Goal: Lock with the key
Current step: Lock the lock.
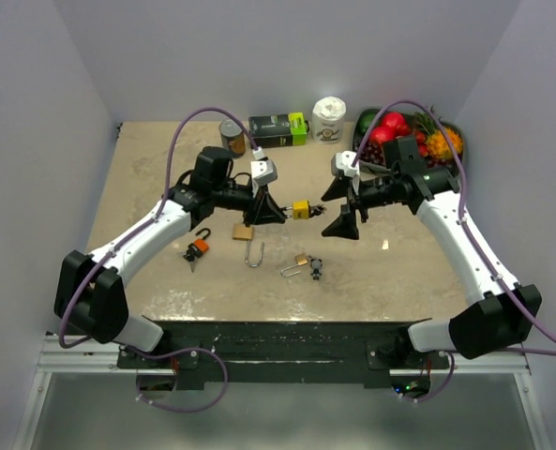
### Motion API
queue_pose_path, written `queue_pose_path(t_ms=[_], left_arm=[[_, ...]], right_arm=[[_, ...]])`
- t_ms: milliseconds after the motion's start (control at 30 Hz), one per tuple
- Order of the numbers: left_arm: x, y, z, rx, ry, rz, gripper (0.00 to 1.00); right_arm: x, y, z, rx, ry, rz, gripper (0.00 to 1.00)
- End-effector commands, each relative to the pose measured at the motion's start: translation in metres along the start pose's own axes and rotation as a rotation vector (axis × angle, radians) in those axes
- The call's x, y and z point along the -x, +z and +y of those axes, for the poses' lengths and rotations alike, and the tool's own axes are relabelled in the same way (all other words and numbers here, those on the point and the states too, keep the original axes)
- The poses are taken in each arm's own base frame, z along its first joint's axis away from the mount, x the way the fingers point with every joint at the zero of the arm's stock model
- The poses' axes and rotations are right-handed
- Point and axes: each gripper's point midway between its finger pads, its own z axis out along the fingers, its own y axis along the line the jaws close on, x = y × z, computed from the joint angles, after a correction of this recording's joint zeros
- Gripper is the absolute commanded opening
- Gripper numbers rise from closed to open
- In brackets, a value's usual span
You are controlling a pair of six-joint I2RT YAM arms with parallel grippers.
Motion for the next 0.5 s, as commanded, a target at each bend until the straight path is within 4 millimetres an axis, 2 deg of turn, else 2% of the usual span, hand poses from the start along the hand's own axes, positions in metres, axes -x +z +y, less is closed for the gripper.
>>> queue_pose_path(t_ms=[0, 267, 400, 467], left_arm=[[0.045, -0.011, -0.025, -0.082, 0.144, -0.1, 0.0], [0.045, -0.009, -0.048, -0.13, 0.201, -0.073, 0.0], [0.045, -0.01, -0.051, -0.136, 0.2, -0.069, 0.0], [0.049, -0.01, -0.051, -0.134, 0.195, -0.078, 0.0]], right_arm=[[0.001, 0.006, 0.002, 0.018, -0.092, -0.005, 0.95], [0.004, 0.014, -0.006, -0.007, -0.121, -0.009, 0.91], [0.012, 0.018, -0.003, 0.0, -0.126, -0.031, 0.89], [0.011, 0.024, 0.001, 0.011, -0.131, -0.028, 0.85]])
